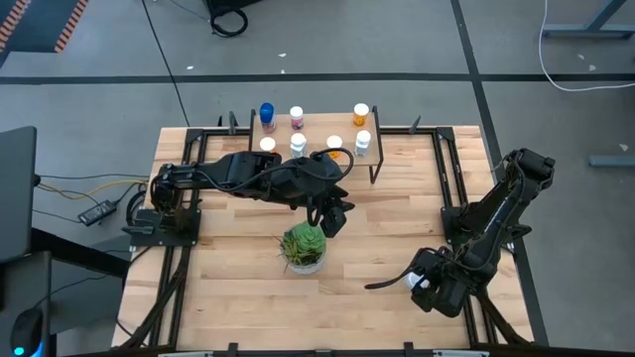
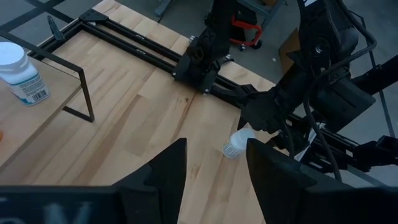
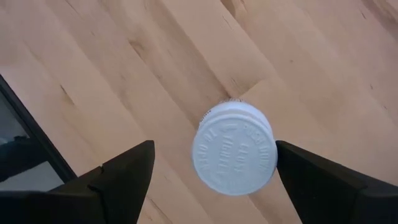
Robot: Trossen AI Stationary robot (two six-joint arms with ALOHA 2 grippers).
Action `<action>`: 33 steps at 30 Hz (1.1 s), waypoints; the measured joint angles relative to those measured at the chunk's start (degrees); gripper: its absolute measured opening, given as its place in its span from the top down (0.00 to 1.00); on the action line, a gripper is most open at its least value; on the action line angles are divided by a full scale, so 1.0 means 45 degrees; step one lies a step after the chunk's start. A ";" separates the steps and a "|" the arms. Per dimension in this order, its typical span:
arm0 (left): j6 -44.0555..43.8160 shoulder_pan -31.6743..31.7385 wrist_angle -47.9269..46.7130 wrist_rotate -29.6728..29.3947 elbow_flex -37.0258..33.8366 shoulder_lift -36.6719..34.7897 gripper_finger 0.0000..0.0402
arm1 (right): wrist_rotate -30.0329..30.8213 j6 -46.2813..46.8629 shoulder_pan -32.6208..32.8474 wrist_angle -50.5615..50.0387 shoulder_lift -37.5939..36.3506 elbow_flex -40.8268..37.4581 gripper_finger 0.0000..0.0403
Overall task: Pick and place medicine bottles onto shelf by color
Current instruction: Put the white pill bottle on the shelf
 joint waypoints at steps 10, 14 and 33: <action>-0.0094 -0.0049 0.0005 0.0001 0.0000 -0.0002 0.57 | 0.0000 0.0364 0.0000 0.0381 0.0000 -0.0005 0.16; -0.0099 -0.0058 0.0005 0.0005 0.0000 -0.0002 0.57 | 0.0123 0.0662 0.0000 0.0381 0.0000 -0.0005 0.16; -0.0094 -0.0058 0.0005 0.0001 0.0000 -0.0002 0.57 | -0.0974 0.0864 -0.0010 0.0496 0.1497 -0.0005 0.16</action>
